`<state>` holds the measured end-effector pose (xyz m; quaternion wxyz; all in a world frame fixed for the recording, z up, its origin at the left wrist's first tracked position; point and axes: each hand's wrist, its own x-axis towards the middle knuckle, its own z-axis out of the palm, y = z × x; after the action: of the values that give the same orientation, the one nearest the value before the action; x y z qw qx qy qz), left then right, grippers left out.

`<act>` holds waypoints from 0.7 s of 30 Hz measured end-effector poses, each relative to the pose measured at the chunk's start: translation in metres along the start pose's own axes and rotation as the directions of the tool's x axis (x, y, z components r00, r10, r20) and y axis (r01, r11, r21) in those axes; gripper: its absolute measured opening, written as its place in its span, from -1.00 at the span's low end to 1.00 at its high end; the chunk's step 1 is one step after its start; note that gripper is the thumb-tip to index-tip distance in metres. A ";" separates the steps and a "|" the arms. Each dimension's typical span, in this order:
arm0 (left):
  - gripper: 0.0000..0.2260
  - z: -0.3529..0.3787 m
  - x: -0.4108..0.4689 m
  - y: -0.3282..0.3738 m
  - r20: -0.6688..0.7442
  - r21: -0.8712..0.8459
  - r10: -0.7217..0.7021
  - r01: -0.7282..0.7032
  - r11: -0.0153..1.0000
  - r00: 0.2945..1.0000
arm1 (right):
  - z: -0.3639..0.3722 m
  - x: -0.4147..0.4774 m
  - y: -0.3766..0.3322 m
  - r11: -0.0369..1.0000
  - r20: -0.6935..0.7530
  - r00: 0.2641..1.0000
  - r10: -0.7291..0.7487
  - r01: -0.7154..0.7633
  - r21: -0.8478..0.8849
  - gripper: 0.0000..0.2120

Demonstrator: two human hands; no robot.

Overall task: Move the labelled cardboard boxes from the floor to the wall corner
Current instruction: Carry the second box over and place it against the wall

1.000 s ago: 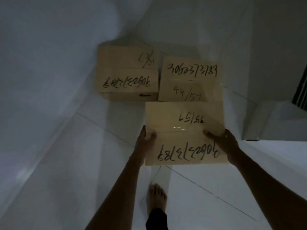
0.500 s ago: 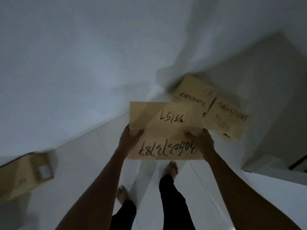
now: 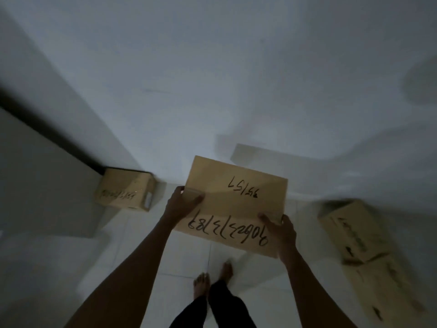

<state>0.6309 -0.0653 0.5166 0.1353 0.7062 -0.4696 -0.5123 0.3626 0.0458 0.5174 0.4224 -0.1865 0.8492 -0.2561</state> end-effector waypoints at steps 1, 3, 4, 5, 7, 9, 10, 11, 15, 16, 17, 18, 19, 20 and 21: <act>-0.13 -0.017 0.006 -0.006 -0.022 0.002 0.000 0.000 1.000 1.000 | 0.017 0.000 -0.011 1.000 0.021 1.000 -0.022 0.022 -0.016 -0.33; -0.22 -0.049 0.014 -0.014 -0.089 0.004 -0.007 0.007 1.000 0.996 | 0.051 0.002 -0.034 0.996 0.075 0.995 -0.068 0.071 -0.045 -0.35; -0.24 -0.063 0.016 -0.018 -0.132 -0.003 -0.016 0.015 1.000 0.991 | 0.067 0.004 -0.044 0.993 0.106 0.990 -0.092 0.099 -0.066 -0.34; -0.24 -0.077 0.021 -0.023 -0.170 -0.016 -0.024 0.021 1.000 0.985 | 0.083 0.004 -0.055 0.989 0.132 0.985 -0.115 0.126 -0.079 -0.33; -0.20 -0.106 0.031 -0.034 -0.223 -0.049 -0.062 0.053 0.997 0.973 | 0.115 0.004 -0.071 0.983 0.175 0.974 -0.144 0.161 -0.086 -0.30; -0.21 -0.133 0.042 -0.048 -0.246 -0.087 -0.099 0.080 0.993 0.964 | 0.144 -0.001 -0.088 0.978 0.218 0.964 -0.150 0.177 -0.107 -0.35; -0.21 -0.147 0.049 -0.053 -0.253 -0.099 -0.108 0.085 0.991 0.961 | 0.159 -0.003 -0.096 0.978 0.231 0.962 -0.145 0.175 -0.115 -0.37; -0.20 -0.161 0.057 -0.060 -0.262 -0.116 -0.116 0.088 0.989 0.958 | 0.175 -0.003 -0.102 0.978 0.245 0.959 -0.140 0.173 -0.120 -0.38; -0.26 -0.215 0.102 -0.097 -0.296 -0.136 -0.145 0.109 0.985 0.944 | 0.248 -0.003 -0.121 0.969 0.297 0.944 -0.146 0.197 -0.148 -0.38; -0.27 -0.228 0.116 -0.106 -0.298 -0.132 -0.157 0.122 0.984 0.942 | 0.269 -0.002 -0.125 0.966 0.307 0.939 -0.152 0.207 -0.155 -0.39; -0.29 -0.241 0.133 -0.119 -0.297 -0.131 -0.163 0.129 0.983 0.941 | 0.291 -0.001 -0.127 0.961 0.317 0.935 -0.161 0.221 -0.166 -0.40; -0.32 -0.254 0.148 -0.133 -0.300 -0.125 -0.168 0.136 0.983 0.939 | 0.315 -0.002 -0.128 0.953 0.328 0.930 -0.165 0.236 -0.191 -0.39; -0.35 -0.268 0.165 -0.147 -0.309 -0.113 -0.160 0.131 0.985 0.937 | 0.341 0.000 -0.126 0.942 0.337 0.926 -0.173 0.255 -0.217 -0.37; -0.38 -0.280 0.184 -0.161 -0.311 -0.083 -0.150 0.131 0.988 0.939 | 0.367 0.003 -0.123 0.935 0.339 0.925 -0.172 0.261 -0.238 -0.32; -0.40 -0.292 0.204 -0.176 -0.302 -0.054 -0.139 0.129 0.990 0.943 | 0.393 0.007 -0.119 0.937 0.335 0.928 -0.163 0.253 -0.243 -0.27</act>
<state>0.9786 -0.2216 0.4048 0.1829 0.8048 -0.3854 -0.4128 0.6898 -0.1620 0.3821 0.4895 -0.3723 0.7753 -0.1438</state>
